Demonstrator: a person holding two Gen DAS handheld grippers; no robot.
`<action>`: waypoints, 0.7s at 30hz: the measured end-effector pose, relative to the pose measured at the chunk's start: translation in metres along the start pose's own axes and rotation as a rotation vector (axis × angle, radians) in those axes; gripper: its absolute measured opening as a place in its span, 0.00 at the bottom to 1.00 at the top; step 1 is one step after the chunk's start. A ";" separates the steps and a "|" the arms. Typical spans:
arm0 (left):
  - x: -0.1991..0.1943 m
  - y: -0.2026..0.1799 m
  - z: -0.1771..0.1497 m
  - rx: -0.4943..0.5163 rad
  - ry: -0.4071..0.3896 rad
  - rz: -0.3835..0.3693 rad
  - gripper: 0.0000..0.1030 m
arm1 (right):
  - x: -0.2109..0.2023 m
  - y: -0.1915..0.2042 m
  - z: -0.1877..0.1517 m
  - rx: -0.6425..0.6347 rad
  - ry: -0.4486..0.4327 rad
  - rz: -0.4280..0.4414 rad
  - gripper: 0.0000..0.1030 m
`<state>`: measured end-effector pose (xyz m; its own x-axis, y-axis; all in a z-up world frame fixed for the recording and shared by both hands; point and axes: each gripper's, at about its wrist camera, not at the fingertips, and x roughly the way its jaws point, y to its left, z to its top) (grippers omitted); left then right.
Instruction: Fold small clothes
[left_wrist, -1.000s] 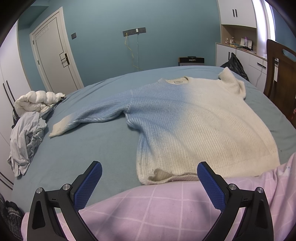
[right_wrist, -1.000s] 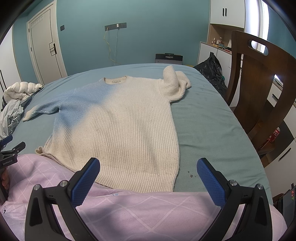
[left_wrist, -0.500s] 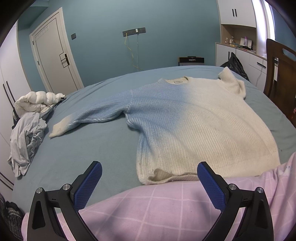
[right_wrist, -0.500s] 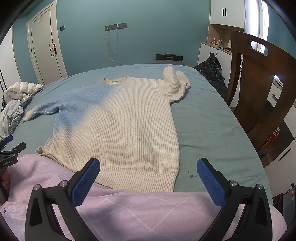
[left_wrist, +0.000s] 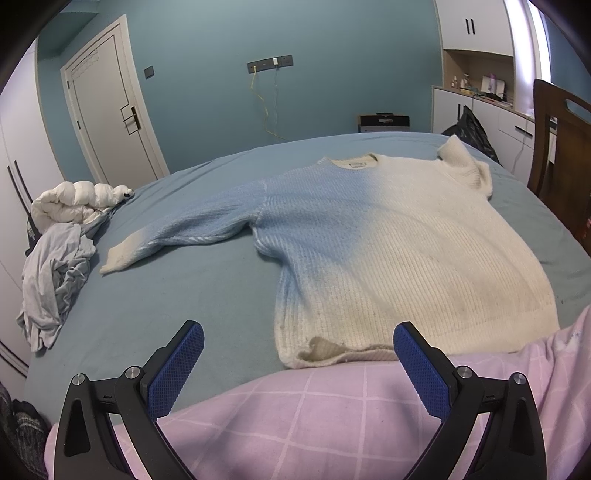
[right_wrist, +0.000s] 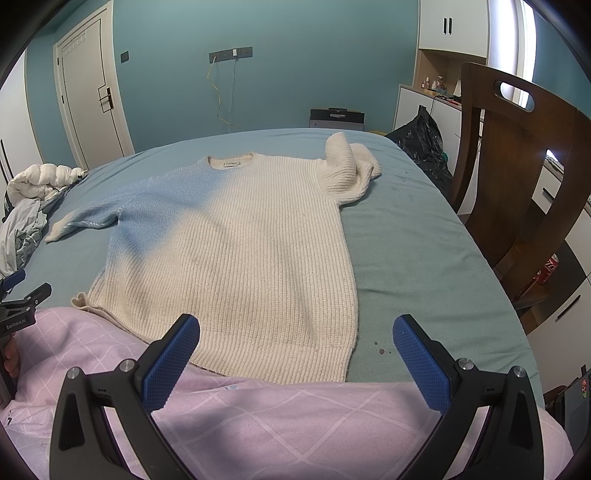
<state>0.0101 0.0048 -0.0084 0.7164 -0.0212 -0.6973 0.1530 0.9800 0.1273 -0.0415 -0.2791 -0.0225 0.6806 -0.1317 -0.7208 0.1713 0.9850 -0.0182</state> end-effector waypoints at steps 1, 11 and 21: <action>-0.001 0.000 0.001 0.003 -0.001 0.001 1.00 | 0.000 0.000 0.000 0.002 -0.001 0.000 0.99; 0.005 -0.026 0.057 0.109 -0.041 0.016 1.00 | 0.006 -0.015 0.010 0.075 0.060 0.017 0.99; 0.052 -0.038 0.111 -0.003 -0.122 -0.061 1.00 | 0.020 -0.045 0.077 0.092 0.139 0.087 0.99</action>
<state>0.1168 -0.0551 0.0291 0.7832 -0.1040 -0.6130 0.1963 0.9768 0.0852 0.0198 -0.3345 0.0173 0.5916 -0.0234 -0.8059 0.1847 0.9769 0.1071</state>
